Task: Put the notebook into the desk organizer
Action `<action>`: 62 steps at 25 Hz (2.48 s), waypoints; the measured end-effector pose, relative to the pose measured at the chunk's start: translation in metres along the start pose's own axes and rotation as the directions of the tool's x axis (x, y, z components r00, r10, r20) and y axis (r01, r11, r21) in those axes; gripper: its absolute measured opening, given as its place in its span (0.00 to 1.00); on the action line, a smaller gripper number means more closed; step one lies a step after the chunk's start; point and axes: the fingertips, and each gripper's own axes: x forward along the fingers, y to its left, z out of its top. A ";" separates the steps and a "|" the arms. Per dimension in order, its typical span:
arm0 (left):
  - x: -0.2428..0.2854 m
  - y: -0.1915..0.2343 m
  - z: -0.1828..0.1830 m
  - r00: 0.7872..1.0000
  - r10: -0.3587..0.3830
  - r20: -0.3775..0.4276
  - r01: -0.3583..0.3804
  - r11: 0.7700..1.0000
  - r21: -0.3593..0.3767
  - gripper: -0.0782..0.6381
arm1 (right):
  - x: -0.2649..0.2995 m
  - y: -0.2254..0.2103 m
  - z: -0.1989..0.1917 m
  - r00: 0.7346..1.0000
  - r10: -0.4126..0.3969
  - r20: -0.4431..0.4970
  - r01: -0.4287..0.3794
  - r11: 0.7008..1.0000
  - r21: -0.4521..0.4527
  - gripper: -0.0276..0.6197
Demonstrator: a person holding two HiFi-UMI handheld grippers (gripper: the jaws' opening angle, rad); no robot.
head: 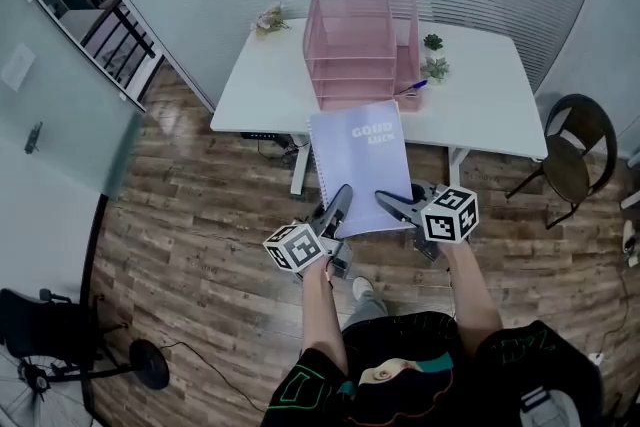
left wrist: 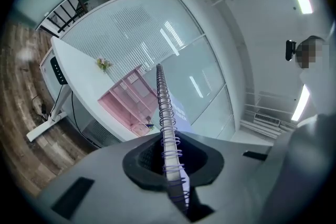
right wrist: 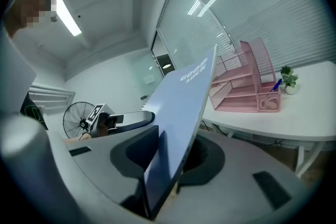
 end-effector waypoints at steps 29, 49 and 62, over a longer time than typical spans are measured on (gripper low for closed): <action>0.144 0.121 0.062 0.980 0.064 -0.187 -0.080 0.993 -0.084 0.18 | 0.093 -0.158 0.051 0.997 0.004 -0.073 0.012 0.978 0.208 0.20; 0.185 0.147 0.089 0.993 -0.014 -0.116 -0.028 0.935 -0.353 0.15 | 0.076 -0.185 0.044 0.995 -0.017 -0.094 0.038 0.973 0.229 0.40; 0.191 0.143 0.103 0.981 -0.018 -0.193 -0.020 0.981 -0.193 0.55 | 0.065 -0.181 0.077 0.994 -0.010 0.110 -0.034 0.921 0.387 0.11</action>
